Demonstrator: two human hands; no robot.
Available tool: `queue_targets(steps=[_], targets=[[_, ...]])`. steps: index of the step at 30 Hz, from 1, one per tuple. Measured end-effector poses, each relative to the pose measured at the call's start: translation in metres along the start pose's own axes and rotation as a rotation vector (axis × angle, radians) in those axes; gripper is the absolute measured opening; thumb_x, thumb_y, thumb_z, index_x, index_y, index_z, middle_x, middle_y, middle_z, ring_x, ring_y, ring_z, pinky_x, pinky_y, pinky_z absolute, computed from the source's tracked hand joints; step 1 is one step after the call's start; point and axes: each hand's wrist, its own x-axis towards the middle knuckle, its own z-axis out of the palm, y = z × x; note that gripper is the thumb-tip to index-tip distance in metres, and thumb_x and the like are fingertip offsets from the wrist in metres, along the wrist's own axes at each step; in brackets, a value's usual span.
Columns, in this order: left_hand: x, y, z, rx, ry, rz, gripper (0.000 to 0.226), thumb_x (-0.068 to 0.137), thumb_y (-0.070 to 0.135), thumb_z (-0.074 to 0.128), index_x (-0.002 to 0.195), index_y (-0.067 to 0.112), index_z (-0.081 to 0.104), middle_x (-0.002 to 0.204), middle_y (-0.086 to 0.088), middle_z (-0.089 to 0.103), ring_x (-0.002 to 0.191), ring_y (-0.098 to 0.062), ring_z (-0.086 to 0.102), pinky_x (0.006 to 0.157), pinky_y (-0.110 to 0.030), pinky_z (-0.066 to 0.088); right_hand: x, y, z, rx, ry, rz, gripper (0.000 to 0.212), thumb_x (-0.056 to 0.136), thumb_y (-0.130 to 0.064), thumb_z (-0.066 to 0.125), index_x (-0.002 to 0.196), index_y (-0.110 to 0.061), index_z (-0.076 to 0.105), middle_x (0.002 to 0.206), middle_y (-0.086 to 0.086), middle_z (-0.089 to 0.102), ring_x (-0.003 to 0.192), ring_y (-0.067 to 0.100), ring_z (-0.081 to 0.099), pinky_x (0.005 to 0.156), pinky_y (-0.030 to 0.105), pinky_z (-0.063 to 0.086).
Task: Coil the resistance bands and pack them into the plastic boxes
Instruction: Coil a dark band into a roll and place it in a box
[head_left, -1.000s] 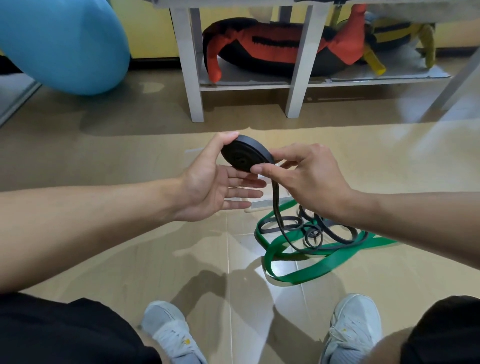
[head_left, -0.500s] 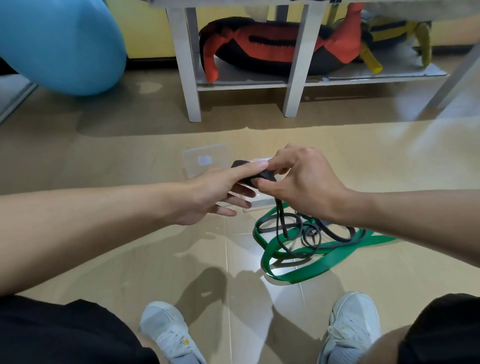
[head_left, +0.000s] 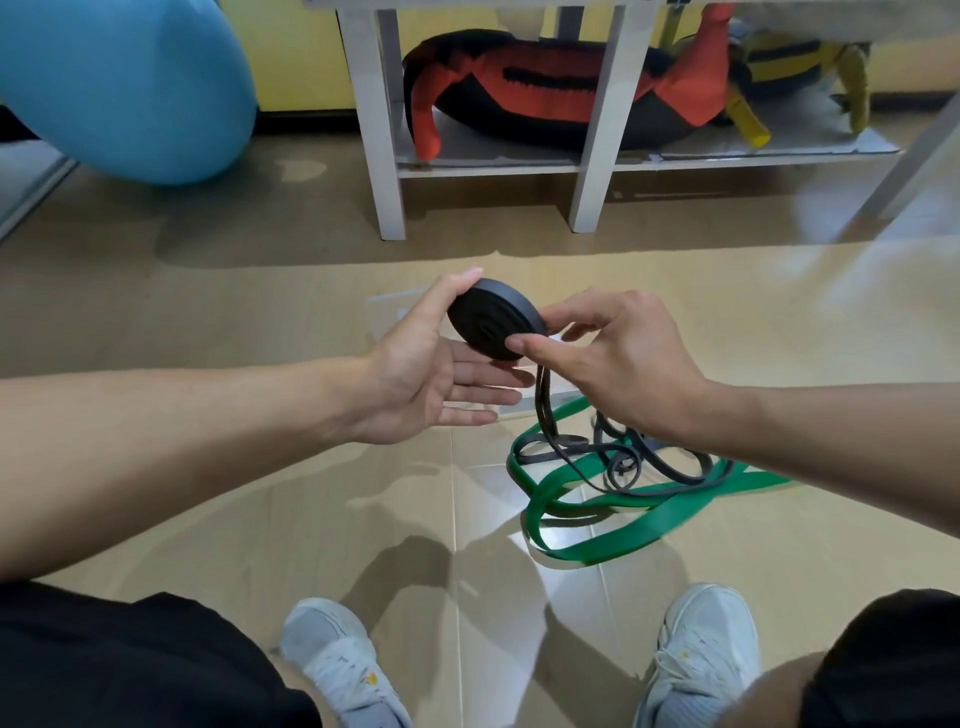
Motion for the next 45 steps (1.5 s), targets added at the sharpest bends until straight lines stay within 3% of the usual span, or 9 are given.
queue_targets(steps=[5, 9, 13, 22, 25, 28, 30, 36, 45], targets=[[0.003, 0.000, 0.003, 0.146, 0.158, 0.000, 0.089, 0.072, 0.090, 0.051, 0.127, 0.021, 0.065, 0.122, -0.003, 0.071, 0.103, -0.022, 0.075, 0.092, -0.046, 0.060, 0.001, 0.003, 0.000, -0.060, -0.043, 0.021, 0.015, 0.083, -0.035, 0.080, 0.096, -0.027, 0.082, 0.073, -0.029, 0.060, 0.084, -0.011, 0.058, 0.063, 0.004, 0.041], [-0.001, -0.002, 0.010, 0.318, 0.162, 0.144, 0.061, 0.076, 0.078, 0.064, 0.109, 0.029, 0.077, 0.106, 0.003, 0.078, 0.099, -0.013, 0.075, 0.095, -0.039, 0.057, 0.000, -0.005, 0.002, -0.136, -0.041, -0.037, 0.014, 0.081, -0.039, 0.079, 0.091, -0.029, 0.081, 0.077, -0.022, 0.063, 0.079, 0.003, 0.061, 0.073, 0.026, 0.053], [0.001, -0.002, 0.009, 0.236, 0.234, 0.169, 0.067, 0.078, 0.078, 0.060, 0.106, 0.019, 0.078, 0.090, -0.002, 0.081, 0.093, -0.015, 0.077, 0.098, -0.038, 0.055, 0.002, -0.011, 0.002, -0.104, -0.005, -0.058, 0.021, 0.085, -0.043, 0.076, 0.104, -0.036, 0.079, 0.086, -0.020, 0.068, 0.086, 0.007, 0.059, 0.080, 0.038, 0.053], [-0.001, 0.008, 0.002, 0.035, 0.023, 0.039, 0.087, 0.084, 0.084, 0.042, 0.124, 0.013, 0.071, 0.114, -0.009, 0.078, 0.113, -0.023, 0.072, 0.103, -0.040, 0.051, 0.002, -0.001, 0.003, -0.055, 0.054, 0.007, 0.017, 0.085, -0.042, 0.076, 0.101, -0.038, 0.079, 0.077, -0.031, 0.062, 0.084, -0.011, 0.058, 0.074, 0.021, 0.048], [0.005, 0.002, -0.003, 0.108, 0.123, 0.041, 0.075, 0.084, 0.081, 0.050, 0.126, 0.022, 0.069, 0.120, -0.003, 0.074, 0.113, -0.023, 0.070, 0.101, -0.042, 0.053, 0.001, 0.001, 0.002, -0.048, -0.008, 0.040, 0.017, 0.086, -0.039, 0.076, 0.102, -0.035, 0.079, 0.078, -0.031, 0.063, 0.088, -0.011, 0.058, 0.071, 0.018, 0.047], [0.011, -0.004, -0.012, 0.438, 0.371, 0.389, 0.034, 0.098, 0.049, 0.060, 0.123, 0.027, 0.065, 0.118, 0.006, 0.069, 0.113, -0.013, 0.064, 0.100, -0.030, 0.051, 0.000, 0.004, 0.003, -0.082, -0.113, 0.081, 0.017, 0.084, -0.036, 0.077, 0.100, -0.032, 0.080, 0.082, -0.023, 0.067, 0.083, -0.007, 0.059, 0.069, 0.024, 0.051], [0.005, -0.003, -0.016, 0.769, 0.352, 0.622, 0.025, 0.099, 0.031, 0.054, 0.118, 0.029, 0.069, 0.113, 0.011, 0.070, 0.105, -0.006, 0.063, 0.090, -0.021, 0.050, -0.001, 0.003, 0.005, -0.140, -0.161, 0.083, 0.015, 0.082, -0.037, 0.077, 0.096, -0.032, 0.081, 0.082, -0.017, 0.068, 0.079, 0.003, 0.060, 0.073, 0.035, 0.055], [0.001, -0.001, -0.012, 1.390, 0.272, 0.733, 0.019, 0.082, 0.043, 0.069, 0.091, 0.028, 0.075, 0.073, 0.005, 0.069, 0.071, -0.021, 0.062, 0.064, -0.042, 0.054, -0.005, -0.003, 0.010, -0.154, -0.215, 0.038, 0.012, 0.076, -0.033, 0.079, 0.088, -0.035, 0.082, 0.075, -0.012, 0.068, 0.075, 0.009, 0.062, 0.073, 0.037, 0.054], [0.001, -0.004, -0.020, 0.614, 0.181, 0.410, 0.010, 0.077, 0.011, 0.088, 0.080, 0.017, 0.080, 0.068, -0.001, 0.077, 0.061, -0.006, 0.068, 0.059, -0.016, 0.053, 0.002, 0.008, -0.003, 0.178, -0.224, 0.126, 0.031, 0.074, -0.024, 0.090, 0.083, -0.022, 0.060, 0.081, -0.001, 0.075, 0.072, 0.012, 0.073, 0.067, 0.027, 0.060]])
